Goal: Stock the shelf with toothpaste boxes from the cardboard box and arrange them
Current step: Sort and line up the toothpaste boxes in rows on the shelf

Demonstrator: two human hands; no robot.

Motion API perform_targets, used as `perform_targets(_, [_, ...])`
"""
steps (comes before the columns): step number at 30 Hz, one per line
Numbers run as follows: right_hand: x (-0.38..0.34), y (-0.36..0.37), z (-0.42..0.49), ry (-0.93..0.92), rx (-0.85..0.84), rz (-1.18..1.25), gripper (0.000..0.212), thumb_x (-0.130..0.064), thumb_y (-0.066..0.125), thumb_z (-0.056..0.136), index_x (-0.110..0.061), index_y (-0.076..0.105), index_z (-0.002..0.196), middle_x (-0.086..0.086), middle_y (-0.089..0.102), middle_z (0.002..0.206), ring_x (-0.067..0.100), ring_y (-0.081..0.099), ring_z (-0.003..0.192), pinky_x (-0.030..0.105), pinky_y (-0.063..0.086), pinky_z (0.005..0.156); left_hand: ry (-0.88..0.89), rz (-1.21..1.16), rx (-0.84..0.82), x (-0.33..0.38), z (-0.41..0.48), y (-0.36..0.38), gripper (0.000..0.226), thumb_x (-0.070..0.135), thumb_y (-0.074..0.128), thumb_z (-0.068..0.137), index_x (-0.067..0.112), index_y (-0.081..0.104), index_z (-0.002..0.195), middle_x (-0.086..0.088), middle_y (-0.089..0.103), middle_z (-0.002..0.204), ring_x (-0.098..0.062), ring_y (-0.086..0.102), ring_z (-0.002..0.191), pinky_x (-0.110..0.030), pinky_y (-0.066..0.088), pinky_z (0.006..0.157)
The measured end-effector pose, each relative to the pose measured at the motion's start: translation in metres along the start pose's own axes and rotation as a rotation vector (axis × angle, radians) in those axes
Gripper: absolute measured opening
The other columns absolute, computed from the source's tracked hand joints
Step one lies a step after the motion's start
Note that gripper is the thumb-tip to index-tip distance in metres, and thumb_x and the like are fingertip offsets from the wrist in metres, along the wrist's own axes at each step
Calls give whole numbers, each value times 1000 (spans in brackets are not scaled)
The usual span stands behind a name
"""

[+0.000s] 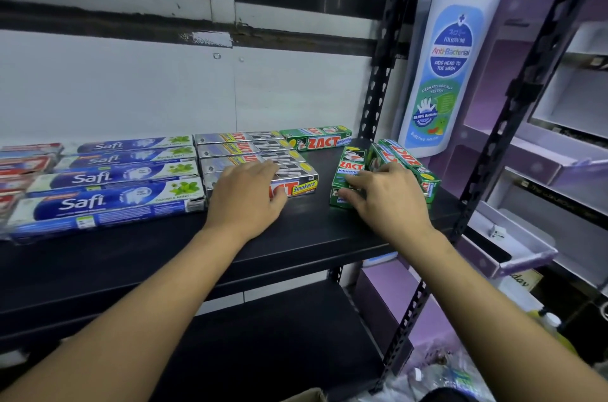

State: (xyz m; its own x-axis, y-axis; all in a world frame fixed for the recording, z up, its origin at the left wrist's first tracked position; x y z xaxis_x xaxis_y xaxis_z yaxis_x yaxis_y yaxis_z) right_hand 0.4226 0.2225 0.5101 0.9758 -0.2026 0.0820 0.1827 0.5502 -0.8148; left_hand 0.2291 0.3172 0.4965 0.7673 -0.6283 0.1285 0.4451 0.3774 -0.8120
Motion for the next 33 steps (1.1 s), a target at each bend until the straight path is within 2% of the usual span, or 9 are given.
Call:
perform_targets(4, [0, 10, 33, 30, -65, -4, 39, -57, 54, 90, -23, 73, 87, 9, 65, 77, 33, 58, 92, 35, 30, 70, -4, 8, 0, 0, 1, 1, 38, 39, 50, 93, 19, 60, 124, 1, 67, 112, -22, 60, 103, -39, 41, 95])
perform_targets(8, [-3, 26, 64, 50, -138, -22, 41, -60, 52, 91, -27, 75, 98, 8, 70, 91, 31, 62, 92, 31, 35, 65, -12, 9, 4, -1, 1, 2, 38, 40, 49, 93, 20, 61, 123, 3, 67, 110, -21, 60, 101, -39, 41, 95])
perform_targets(13, [-2, 51, 88, 169, -146, 188, 38, -55, 62, 87, -20, 76, 91, 9, 69, 85, 30, 63, 79, 29, 40, 58, -12, 8, 12, 0, 1, 3, 41, 41, 50, 92, 20, 60, 126, 4, 67, 114, -19, 59, 105, -38, 41, 97])
perform_targets(18, [-2, 73, 106, 261, -110, 314, 38, -53, 66, 85, -17, 75, 88, 10, 69, 84, 31, 65, 84, 29, 40, 58, -7, 12, 8, 0, 1, 3, 43, 42, 48, 93, 21, 59, 129, 5, 66, 120, -16, 58, 110, -38, 39, 100])
perform_targets(21, [0, 86, 118, 279, -101, 349, 48, -65, 64, 79, -25, 76, 103, 9, 72, 97, 30, 64, 98, 32, 49, 68, -12, 16, 6, 0, 2, 4, 44, 43, 49, 92, 21, 59, 129, 5, 64, 124, -16, 57, 114, -37, 38, 101])
perform_targets(24, [-1, 91, 121, 251, -102, 315, 50, -69, 53, 82, -30, 75, 104, 3, 72, 100, 31, 55, 112, 37, 48, 85, -15, 27, 5, -1, 2, 5, 44, 43, 48, 92, 21, 59, 129, 6, 64, 126, -16, 56, 116, -36, 37, 102])
perform_targets(26, [-2, 95, 117, 209, -139, 363, 46, -60, 43, 88, -27, 71, 104, 2, 68, 109, 30, 49, 117, 40, 41, 92, -17, 29, -1, -1, 1, 6, 47, 45, 47, 93, 22, 57, 133, 7, 61, 131, -15, 54, 120, -35, 36, 105])
perform_targets(30, [3, 104, 115, 134, -152, 411, 41, -29, 46, 95, -28, 59, 133, -3, 53, 143, 30, 38, 133, 43, 34, 108, -16, 30, -8, -2, 2, 6, 51, 46, 47, 94, 23, 53, 139, 7, 55, 142, -13, 47, 131, -35, 31, 111])
perform_targets(33, [3, 109, 116, 104, -138, 376, 45, -23, 46, 95, -33, 53, 138, -7, 49, 147, 31, 36, 136, 47, 34, 109, -20, 27, -6, -1, 1, 4, 49, 45, 49, 94, 23, 54, 138, 7, 55, 141, -14, 48, 131, -36, 31, 112])
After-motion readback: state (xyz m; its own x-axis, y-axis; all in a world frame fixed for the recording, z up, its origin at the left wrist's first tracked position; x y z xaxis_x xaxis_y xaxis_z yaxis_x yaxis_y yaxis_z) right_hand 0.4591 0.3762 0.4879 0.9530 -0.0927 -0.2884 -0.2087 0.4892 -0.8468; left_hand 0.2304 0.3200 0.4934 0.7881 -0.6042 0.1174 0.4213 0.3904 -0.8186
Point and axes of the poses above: each hand's wrist, its own z-axis towards the middle knuckle, its own y-axis out of the palm, x = y × z, the point moved 6 cm from there along z, towards the middle knuckle
